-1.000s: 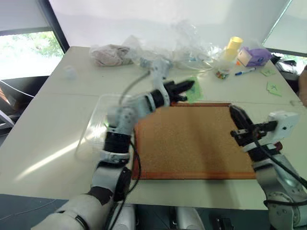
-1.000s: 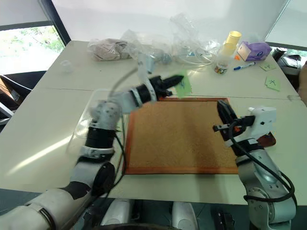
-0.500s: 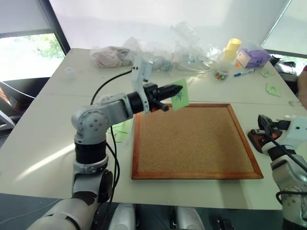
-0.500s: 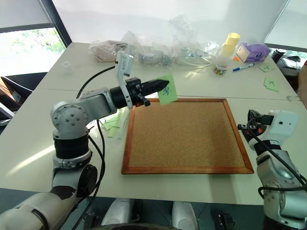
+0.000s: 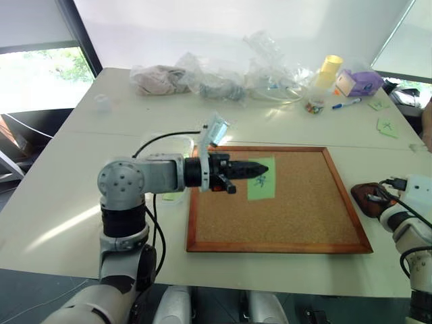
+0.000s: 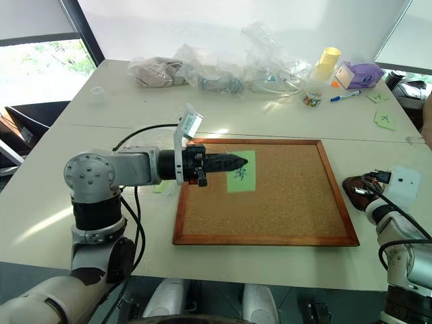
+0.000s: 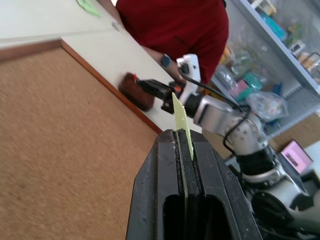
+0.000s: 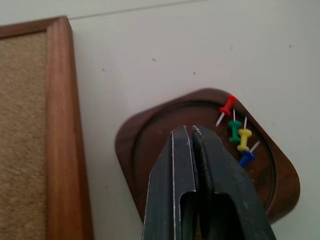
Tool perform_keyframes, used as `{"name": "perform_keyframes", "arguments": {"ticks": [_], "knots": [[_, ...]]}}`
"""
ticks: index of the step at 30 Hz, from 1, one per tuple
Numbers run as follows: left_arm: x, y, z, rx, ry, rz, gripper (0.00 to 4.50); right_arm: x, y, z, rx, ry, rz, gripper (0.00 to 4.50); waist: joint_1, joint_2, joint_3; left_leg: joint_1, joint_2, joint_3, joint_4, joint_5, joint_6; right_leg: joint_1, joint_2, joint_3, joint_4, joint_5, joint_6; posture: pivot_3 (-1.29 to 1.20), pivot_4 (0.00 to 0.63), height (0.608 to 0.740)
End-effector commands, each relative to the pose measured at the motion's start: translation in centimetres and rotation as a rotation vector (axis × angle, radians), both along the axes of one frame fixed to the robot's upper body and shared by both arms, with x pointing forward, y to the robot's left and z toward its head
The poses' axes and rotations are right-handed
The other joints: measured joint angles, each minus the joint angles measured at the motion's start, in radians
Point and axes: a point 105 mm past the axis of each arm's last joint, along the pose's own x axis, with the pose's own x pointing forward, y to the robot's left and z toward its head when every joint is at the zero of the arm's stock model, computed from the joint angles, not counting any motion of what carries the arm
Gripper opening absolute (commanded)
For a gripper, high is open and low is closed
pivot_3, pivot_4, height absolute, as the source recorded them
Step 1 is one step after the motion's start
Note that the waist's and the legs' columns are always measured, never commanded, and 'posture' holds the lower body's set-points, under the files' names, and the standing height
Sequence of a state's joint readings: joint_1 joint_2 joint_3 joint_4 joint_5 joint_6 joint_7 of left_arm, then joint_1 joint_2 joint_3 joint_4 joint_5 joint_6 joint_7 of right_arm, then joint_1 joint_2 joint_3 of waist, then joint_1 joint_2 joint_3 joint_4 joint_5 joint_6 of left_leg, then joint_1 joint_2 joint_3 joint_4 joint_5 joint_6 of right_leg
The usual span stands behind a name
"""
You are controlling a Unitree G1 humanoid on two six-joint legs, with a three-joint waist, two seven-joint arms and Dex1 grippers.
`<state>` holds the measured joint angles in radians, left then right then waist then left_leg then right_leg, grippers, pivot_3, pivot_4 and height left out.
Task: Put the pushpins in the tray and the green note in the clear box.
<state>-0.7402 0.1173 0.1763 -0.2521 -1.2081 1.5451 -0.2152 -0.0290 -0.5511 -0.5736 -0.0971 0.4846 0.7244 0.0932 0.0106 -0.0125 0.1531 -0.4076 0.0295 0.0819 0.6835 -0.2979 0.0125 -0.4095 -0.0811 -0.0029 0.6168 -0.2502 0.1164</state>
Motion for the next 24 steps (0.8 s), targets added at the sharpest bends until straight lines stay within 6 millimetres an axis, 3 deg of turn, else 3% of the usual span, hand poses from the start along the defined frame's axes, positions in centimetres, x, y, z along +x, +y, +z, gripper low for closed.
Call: {"name": "perform_keyframes", "arguments": {"ticks": [1,7,8,20,24], "knots": [[-0.9,-0.2,0.4,-0.003,-0.031,-0.034,0.0,0.0,-1.1,1.3,-0.021,-0.041,-0.015,1.25,-0.001,0.0,0.0,0.0,0.0,0.0,0.0,0.0,0.0,0.0,0.0,0.0,0.0,0.0,0.0,0.0,0.15,0.74],[-0.7,0.0,0.2,0.01,-0.041,-0.021,0.0,0.3,-0.9,1.6,-0.027,-0.055,0.013,4.17,-0.001,0.001,0.0,0.0,0.0,0.0,0.0,0.0,0.0,0.0,0.0,0.0,0.0,0.0,0.0,0.0,0.15,0.74],[-0.6,0.1,0.3,0.016,-0.059,-0.016,0.0,0.3,-0.9,1.7,-0.037,-0.055,0.018,4.47,-0.001,0.001,0.0,0.0,0.0,0.0,0.0,0.0,0.0,0.0,0.0,0.0,0.0,0.0,0.0,0.0,0.15,0.74],[0.9,1.1,1.7,-0.028,-0.197,0.088,0.0,0.6,-0.2,3.2,-0.066,-0.134,0.06,4.47,0.0,0.001,0.0,0.0,0.0,0.0,0.0,0.0,-0.001,0.0,0.0,0.0,-0.001,0.0,0.0,0.0,0.15,0.74],[1.6,1.6,1.8,-0.025,-0.206,0.122,0.0,0.5,-0.3,3.9,0.003,-0.203,0.045,4.47,0.0,0.001,0.0,0.0,0.0,0.0,0.0,0.0,0.0,0.0,0.0,0.0,-0.001,0.0,0.0,0.0,0.15,0.74]]}}
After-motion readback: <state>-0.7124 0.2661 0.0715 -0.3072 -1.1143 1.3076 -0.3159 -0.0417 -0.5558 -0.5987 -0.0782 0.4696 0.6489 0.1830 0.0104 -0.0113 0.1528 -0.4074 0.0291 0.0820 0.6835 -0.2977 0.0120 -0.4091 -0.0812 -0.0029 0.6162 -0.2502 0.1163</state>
